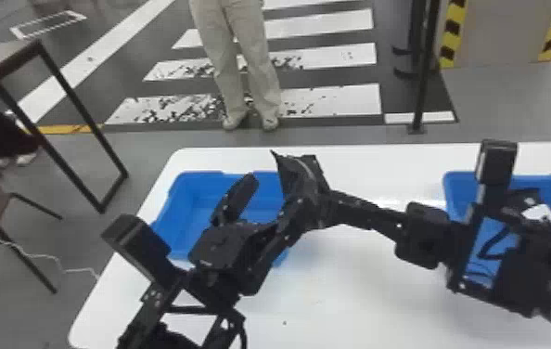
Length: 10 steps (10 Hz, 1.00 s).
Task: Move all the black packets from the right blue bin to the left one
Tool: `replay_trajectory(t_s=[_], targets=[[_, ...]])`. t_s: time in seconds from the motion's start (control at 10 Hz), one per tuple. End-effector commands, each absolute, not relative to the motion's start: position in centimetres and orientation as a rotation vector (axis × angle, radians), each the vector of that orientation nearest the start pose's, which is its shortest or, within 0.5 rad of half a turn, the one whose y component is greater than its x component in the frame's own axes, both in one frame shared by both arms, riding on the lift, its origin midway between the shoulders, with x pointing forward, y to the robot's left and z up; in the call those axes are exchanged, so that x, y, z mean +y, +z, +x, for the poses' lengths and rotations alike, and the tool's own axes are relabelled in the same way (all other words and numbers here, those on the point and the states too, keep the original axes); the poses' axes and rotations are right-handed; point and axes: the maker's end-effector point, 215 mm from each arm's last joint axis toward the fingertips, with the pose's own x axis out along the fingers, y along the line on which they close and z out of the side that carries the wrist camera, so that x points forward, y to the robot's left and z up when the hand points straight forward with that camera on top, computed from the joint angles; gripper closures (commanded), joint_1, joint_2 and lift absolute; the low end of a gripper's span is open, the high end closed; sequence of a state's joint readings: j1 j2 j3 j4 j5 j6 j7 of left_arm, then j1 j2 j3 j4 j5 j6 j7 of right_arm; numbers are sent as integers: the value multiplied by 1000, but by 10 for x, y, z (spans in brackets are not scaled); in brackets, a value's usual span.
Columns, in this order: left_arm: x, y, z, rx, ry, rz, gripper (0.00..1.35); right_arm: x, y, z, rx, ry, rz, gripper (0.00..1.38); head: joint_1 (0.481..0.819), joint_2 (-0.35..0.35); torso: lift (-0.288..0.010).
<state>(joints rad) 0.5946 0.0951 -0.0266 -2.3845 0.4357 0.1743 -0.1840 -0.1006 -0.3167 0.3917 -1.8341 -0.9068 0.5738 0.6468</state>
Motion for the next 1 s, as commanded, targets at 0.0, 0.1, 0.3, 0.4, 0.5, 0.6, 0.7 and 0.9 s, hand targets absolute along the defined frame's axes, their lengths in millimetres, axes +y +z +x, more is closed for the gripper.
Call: replay_trajectory(t_s=[0.0, 0.1, 0.3, 0.4, 0.5, 0.6, 0.7, 0.9], targets=[[154, -230, 412, -49, -340, -359, 196, 68, -264, 413, 319, 1309, 607, 1125, 695, 280, -140], [152, -233, 412, -42, -343, -366, 196, 70, -265, 410, 326, 1316, 610, 1125, 695, 290, -140], [153, -231, 413, -49, -342, -372, 196, 82, -268, 400, 355, 1346, 617, 1125, 695, 299, -140], [151, -233, 412, -40, -348, -378, 358, 85, -269, 398, 361, 1350, 619, 1125, 695, 309, -140], [152, -232, 412, -45, -347, -374, 920, 85, -271, 400, 365, 1348, 618, 1125, 695, 318, -140], [155, -227, 412, -63, -340, -364, 1211, 84, -268, 402, 357, 1347, 611, 1125, 695, 320, -140], [153, -232, 412, -45, -343, -343, 1223, 83, -265, 408, 345, 1338, 611, 1125, 695, 321, -140], [157, -225, 412, -69, -339, -317, 1223, 79, -259, 429, 308, 1308, 596, 1125, 695, 317, -140]])
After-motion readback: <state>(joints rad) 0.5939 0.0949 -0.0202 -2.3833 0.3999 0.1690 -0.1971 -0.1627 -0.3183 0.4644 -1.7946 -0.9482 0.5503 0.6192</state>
